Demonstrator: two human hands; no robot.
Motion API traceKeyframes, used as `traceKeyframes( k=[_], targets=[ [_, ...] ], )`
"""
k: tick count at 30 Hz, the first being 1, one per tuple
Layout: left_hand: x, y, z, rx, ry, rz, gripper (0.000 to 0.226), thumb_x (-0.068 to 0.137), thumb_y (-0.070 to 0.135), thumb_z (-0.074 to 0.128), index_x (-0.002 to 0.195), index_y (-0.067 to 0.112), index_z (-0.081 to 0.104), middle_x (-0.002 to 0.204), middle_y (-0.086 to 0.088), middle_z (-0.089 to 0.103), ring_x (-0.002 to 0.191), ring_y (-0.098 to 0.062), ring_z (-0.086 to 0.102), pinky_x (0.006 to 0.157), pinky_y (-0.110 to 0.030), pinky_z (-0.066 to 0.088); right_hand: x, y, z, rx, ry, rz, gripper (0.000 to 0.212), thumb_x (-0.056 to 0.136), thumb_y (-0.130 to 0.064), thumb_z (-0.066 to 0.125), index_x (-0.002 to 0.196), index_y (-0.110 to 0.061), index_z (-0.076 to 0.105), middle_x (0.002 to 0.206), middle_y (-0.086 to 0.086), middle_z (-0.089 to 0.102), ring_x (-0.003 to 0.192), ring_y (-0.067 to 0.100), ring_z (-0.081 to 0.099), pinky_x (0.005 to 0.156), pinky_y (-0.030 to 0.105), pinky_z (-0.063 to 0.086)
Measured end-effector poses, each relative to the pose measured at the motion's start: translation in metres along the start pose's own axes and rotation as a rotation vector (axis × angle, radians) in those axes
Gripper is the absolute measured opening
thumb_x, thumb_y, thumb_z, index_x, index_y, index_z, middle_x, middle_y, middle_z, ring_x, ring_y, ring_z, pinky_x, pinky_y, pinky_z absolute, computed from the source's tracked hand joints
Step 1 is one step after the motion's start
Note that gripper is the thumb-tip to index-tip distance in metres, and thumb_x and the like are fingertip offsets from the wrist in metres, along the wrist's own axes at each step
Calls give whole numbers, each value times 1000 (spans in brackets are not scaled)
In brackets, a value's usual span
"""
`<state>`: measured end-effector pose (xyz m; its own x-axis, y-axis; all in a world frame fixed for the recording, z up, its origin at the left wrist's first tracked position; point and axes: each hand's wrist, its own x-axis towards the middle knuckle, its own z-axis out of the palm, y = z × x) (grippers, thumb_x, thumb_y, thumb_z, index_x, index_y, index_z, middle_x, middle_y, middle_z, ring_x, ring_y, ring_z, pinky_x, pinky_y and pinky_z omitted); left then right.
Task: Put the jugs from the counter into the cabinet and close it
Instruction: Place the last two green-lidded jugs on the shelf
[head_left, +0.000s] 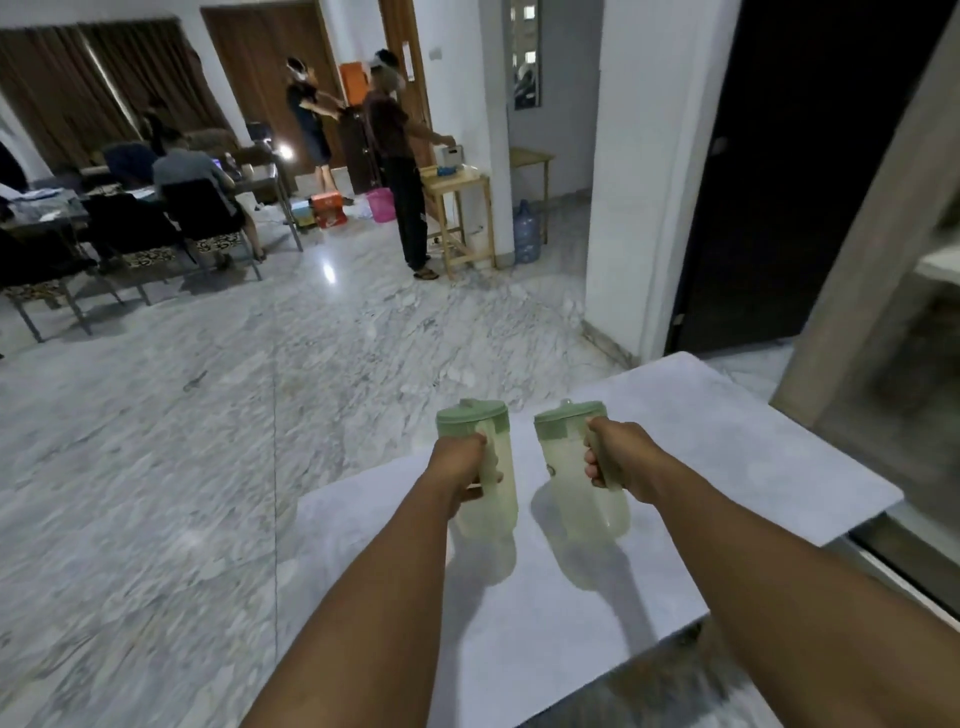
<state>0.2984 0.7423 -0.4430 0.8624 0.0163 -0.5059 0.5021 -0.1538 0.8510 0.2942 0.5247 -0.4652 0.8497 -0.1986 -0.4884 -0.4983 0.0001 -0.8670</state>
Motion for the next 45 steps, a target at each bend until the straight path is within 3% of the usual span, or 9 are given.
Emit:
traceKeyframes(
  k=[9, 12, 16, 22, 25, 30, 34, 38, 45],
  targets=[
    [-140, 43, 153, 64, -336, 164, 25, 99, 28, 47, 101, 7, 60, 92, -15, 66, 74, -31, 70, 87, -47, 57, -181, 19, -202, 171, 286, -13, 36, 98, -42, 40, 76, -15, 50, 57, 2, 48, 46, 16, 41, 52, 27, 33],
    [-192, 53, 236, 88, -494, 195, 38, 100, 38, 45, 110, 5, 61, 88, -13, 65, 63, -25, 63, 73, -38, 56, -256, 30, -287, 224, 403, -30, 44, 95, -54, 43, 72, -17, 50, 55, 1, 46, 43, 15, 38, 48, 25, 30],
    [-275, 60, 341, 169, -777, 184, 54, 98, 58, 37, 106, 10, 59, 78, -6, 58, 49, -16, 51, 54, -24, 37, -356, 55, -391, 323, 542, -29, 53, 92, -64, 40, 67, -18, 50, 55, 0, 42, 40, 13, 34, 39, 19, 27],
    [-411, 62, 486, 343, -1028, 251, 50, 98, 53, 38, 103, 10, 62, 101, -11, 64, 83, -24, 60, 64, -33, 51, -499, 91, -524, 438, 717, -42, 45, 96, -56, 40, 80, -16, 51, 62, 3, 47, 52, 17, 42, 43, 23, 31],
    [-467, 58, 545, 368, -1083, 318, 52, 98, 52, 35, 114, 12, 64, 104, -5, 68, 92, -21, 60, 75, -36, 47, -550, 102, -579, 365, 814, -45, 44, 96, -57, 39, 85, -16, 52, 62, 3, 51, 55, 17, 46, 47, 25, 31],
    [-539, 55, 628, 353, -1145, 446, 51, 101, 49, 28, 125, 16, 58, 115, -3, 70, 94, -17, 62, 77, -37, 38, -611, 110, -651, 320, 936, -88, 47, 95, -55, 38, 94, -13, 59, 77, 7, 59, 71, 20, 51, 64, 34, 36],
    [-571, 64, 680, 265, -1174, 463, 53, 103, 46, 25, 126, 12, 58, 112, -6, 67, 95, -18, 59, 84, -38, 43, -625, 110, -697, 349, 945, -182, 45, 96, -51, 39, 102, -11, 59, 77, 6, 58, 67, 18, 50, 60, 31, 36],
    [-572, 72, 731, 173, -1124, 507, 46, 104, 44, 28, 128, 14, 54, 110, -2, 67, 101, -21, 61, 99, -47, 44, -602, 104, -734, 378, 992, -276, 44, 98, -48, 39, 102, -10, 61, 84, 8, 60, 75, 20, 53, 66, 34, 38],
    [-483, 103, 829, 165, -974, 551, 38, 104, 42, 32, 122, 17, 55, 116, -5, 67, 99, -25, 60, 100, -46, 43, -499, 80, -808, 394, 957, -317, 46, 99, -47, 42, 94, -7, 64, 87, 8, 64, 83, 21, 60, 78, 38, 41]
  ],
)
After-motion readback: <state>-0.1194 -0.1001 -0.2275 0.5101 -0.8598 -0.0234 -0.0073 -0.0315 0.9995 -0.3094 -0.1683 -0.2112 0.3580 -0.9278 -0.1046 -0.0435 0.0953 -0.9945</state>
